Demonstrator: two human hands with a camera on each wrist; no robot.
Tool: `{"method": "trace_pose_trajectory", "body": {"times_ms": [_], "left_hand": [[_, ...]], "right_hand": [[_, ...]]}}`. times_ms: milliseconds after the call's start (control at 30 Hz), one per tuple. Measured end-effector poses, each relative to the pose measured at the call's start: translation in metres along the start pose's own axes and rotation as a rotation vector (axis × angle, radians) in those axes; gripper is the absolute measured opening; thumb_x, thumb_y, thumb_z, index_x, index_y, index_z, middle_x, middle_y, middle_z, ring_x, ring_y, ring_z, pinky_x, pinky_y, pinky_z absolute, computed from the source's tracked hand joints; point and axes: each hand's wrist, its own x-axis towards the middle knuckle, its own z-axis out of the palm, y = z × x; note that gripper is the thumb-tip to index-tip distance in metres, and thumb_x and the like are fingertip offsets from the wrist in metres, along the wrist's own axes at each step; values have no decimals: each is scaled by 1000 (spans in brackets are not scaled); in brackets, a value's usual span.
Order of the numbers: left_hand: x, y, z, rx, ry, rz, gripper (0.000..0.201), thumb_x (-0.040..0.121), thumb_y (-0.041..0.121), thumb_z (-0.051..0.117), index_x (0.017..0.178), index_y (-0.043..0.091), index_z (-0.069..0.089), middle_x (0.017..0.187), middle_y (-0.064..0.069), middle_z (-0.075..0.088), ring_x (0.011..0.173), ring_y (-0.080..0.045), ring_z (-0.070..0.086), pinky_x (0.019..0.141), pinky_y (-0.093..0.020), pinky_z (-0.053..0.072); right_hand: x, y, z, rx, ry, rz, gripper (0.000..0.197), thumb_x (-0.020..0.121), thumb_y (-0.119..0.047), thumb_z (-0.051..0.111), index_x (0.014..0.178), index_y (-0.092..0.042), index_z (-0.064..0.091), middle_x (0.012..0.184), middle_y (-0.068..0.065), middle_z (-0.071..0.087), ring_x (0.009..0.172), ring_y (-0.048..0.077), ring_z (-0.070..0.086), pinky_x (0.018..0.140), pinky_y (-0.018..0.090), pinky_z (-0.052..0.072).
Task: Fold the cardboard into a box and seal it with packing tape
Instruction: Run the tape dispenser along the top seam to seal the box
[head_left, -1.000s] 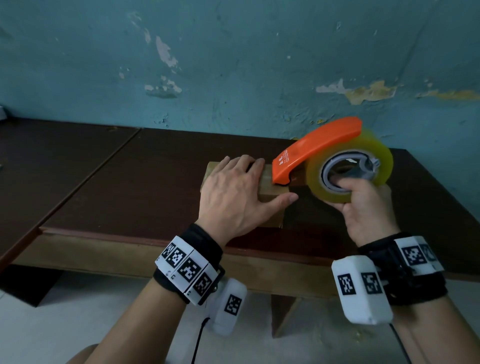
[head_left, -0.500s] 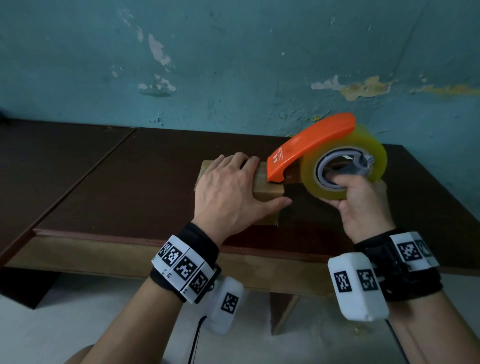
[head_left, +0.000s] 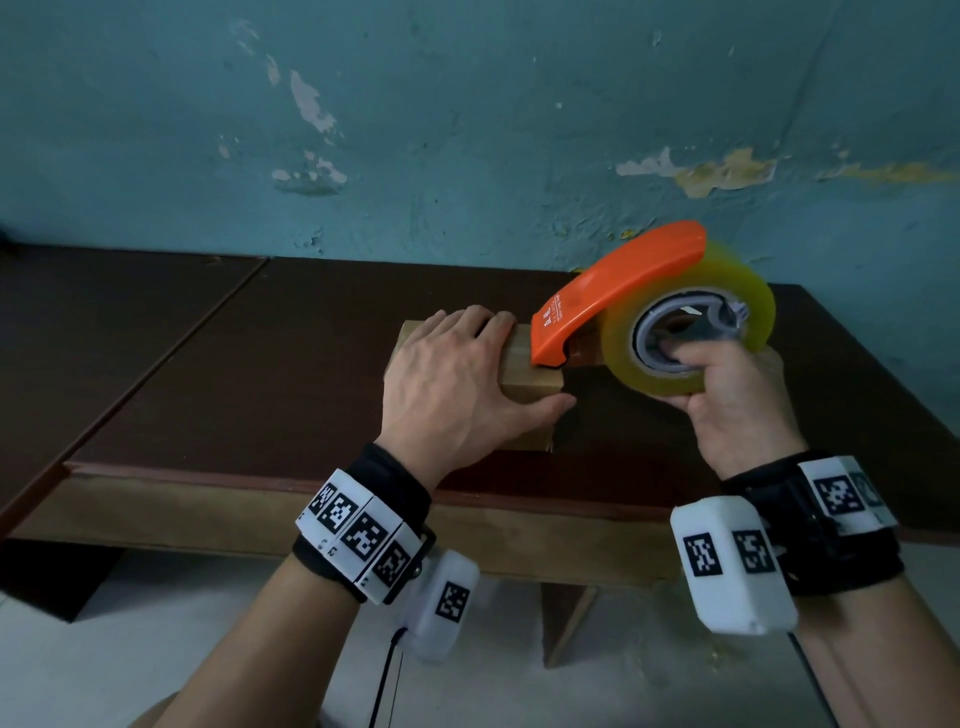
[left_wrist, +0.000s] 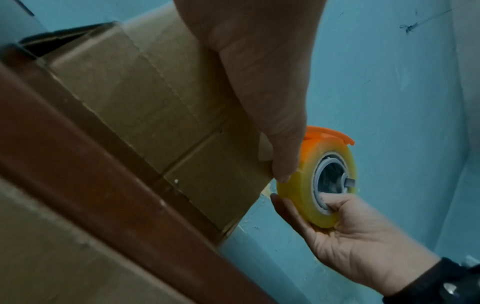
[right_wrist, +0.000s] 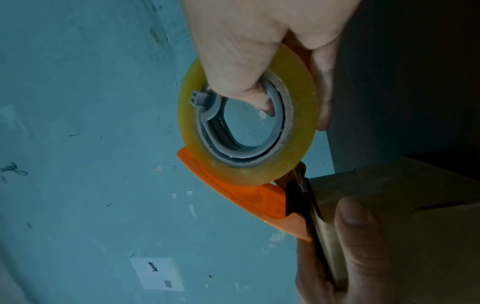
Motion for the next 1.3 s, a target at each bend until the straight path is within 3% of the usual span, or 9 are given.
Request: {"method": "trace_pose_trajectory", "body": {"times_ms": [133, 300, 467, 633, 800, 1000, 1067, 1200, 1300], "left_hand": [[0, 2, 0, 9, 0, -5, 95, 77, 94, 41, 138, 25, 61, 132, 3, 66, 124, -20, 63, 115, -38, 40], [1, 3, 0, 18, -3, -5, 96, 76, 93, 40, 140, 25, 60, 132, 3, 65, 122, -19, 63, 112, -37, 41], [1, 3, 0, 29, -1, -3, 96, 76, 93, 39, 140, 25, 61, 130, 4, 66, 121, -19, 63, 110, -36, 41], [1, 5, 0, 42, -4, -18, 96, 75, 94, 39, 141, 27, 60, 131, 5, 65, 122, -19, 62, 110, -35, 41], [1, 5, 0, 34, -2, -14, 96, 75, 93, 38, 140, 26, 61, 130, 4, 66, 121, -20, 63, 110, -37, 41], [1, 5, 1, 30, 3, -14, 96, 75, 93, 39, 139, 25, 62, 128, 3, 67, 120, -21, 64, 109, -37, 43], [0, 3, 1, 34, 5, -15, 96, 76, 94, 39, 139, 24, 62, 129, 3, 67, 120, -21, 64, 109, -37, 43], [1, -2, -1, 52, -6, -25, 99, 76, 95, 37, 144, 25, 58, 133, 2, 65, 124, -21, 62, 111, -38, 42], [2, -2, -2, 49, -22, -9, 100, 76, 94, 34, 145, 25, 57, 134, 1, 63, 125, -22, 61, 110, -38, 42]], "right_hand": [[0, -1, -2, -36, 15, -13, 32, 89, 5, 63, 96, -25, 72, 93, 1, 81, 89, 16, 80, 75, 43, 63], [0, -2, -5, -74, 40, -35, 29, 90, 4, 63, 94, -24, 71, 93, 4, 81, 89, 18, 80, 76, 43, 64], [3, -1, -7, -97, 80, -35, 29, 87, 1, 67, 109, -19, 71, 104, 6, 80, 94, 20, 79, 78, 45, 64], [8, 2, -10, -110, 105, -53, 32, 85, 0, 66, 112, -18, 71, 104, 5, 79, 93, 18, 79, 75, 42, 64], [12, 4, -13, -115, 98, -53, 28, 84, 0, 65, 95, -25, 71, 93, 0, 80, 83, 13, 79, 60, 31, 60], [17, 6, -18, -123, 130, -32, 34, 72, -14, 68, 103, -28, 70, 102, 1, 80, 88, 14, 79, 68, 36, 60], [19, 5, -24, -124, 148, -32, 35, 73, -13, 67, 104, -27, 70, 103, 1, 79, 87, 13, 79, 68, 34, 59], [25, 1, -42, -152, 264, -47, 47, 60, -21, 66, 106, -29, 72, 105, -4, 77, 92, 14, 76, 65, 28, 54], [25, 8, -49, -149, 289, -23, 46, 63, -19, 69, 108, -29, 72, 104, -5, 78, 92, 12, 76, 66, 28, 56]]}}
